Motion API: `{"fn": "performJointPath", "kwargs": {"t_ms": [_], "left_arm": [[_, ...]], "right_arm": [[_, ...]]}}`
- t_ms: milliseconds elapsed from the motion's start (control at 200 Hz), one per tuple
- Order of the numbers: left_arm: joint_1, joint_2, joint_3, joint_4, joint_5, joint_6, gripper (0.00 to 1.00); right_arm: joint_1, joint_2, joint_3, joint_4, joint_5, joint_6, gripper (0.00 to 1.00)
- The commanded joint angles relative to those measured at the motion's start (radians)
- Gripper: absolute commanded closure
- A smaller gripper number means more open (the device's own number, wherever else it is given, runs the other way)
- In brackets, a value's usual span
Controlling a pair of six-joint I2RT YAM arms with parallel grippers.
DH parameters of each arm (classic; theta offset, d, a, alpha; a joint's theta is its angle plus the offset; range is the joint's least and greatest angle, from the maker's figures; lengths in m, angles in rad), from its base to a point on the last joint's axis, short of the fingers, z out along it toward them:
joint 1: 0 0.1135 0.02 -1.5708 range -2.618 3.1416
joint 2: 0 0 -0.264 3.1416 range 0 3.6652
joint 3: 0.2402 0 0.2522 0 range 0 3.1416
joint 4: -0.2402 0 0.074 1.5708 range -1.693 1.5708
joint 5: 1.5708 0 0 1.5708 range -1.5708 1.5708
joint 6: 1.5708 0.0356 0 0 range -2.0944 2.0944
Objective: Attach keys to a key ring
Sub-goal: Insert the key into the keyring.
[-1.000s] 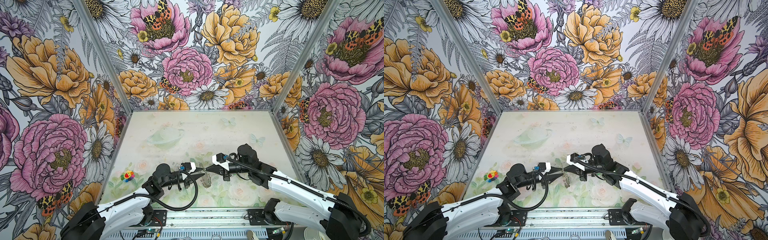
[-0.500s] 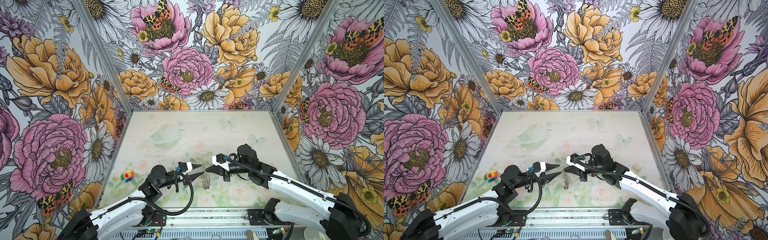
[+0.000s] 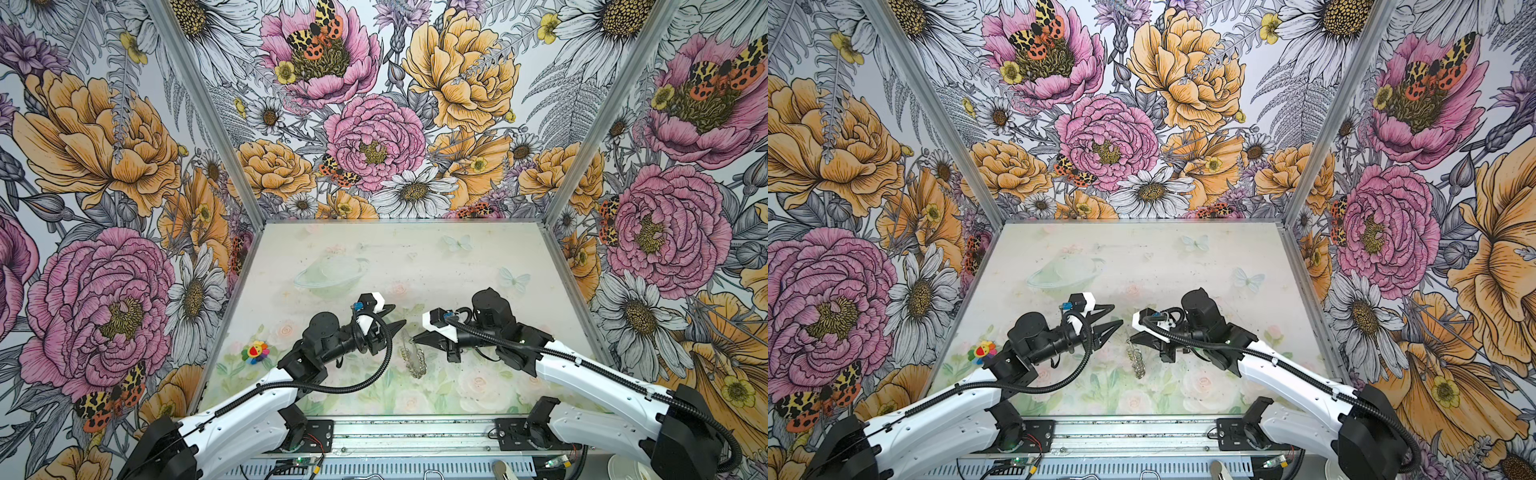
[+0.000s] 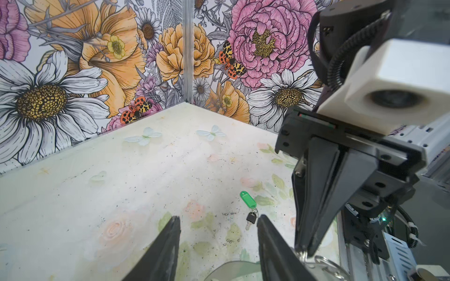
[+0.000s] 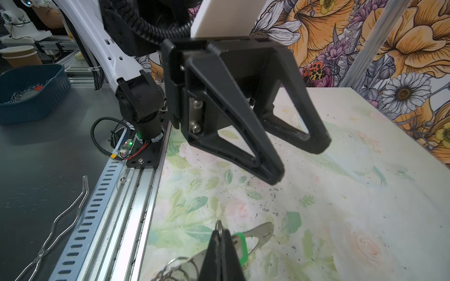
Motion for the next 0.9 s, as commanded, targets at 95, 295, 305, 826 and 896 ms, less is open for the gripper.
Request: {"fn": "performJointPath", "kwargs": {"t_ms": [95, 295, 305, 826, 896], "left_arm": [[0.019, 0.042, 0.014, -0.053, -0.012, -0.029, 0.44], [0.017, 0.083, 0.045, -0.103, -0.077, -0.041, 0.44], [0.018, 0.083, 0.044, -0.104, -0.083, -0.043, 0.44], [0.015, -0.079, -0.032, -0.257, -0.341, -0.180, 0.49], [0.013, -0.082, -0.036, -0.270, -0.324, -0.200, 0.50]], "right_arm": [[0.009, 0.029, 0.023, -0.035, -0.026, -0.035, 1.00], [0.081, 0.084, 0.010, -0.089, 0.031, -0.027, 1.00], [0.086, 0.087, 0.011, -0.093, 0.034, -0.026, 1.00], [0.159, 0.241, 0.084, -0.175, 0.114, -0.087, 1.00], [0.160, 0.244, 0.091, -0.183, 0.116, -0.097, 1.00]]}}
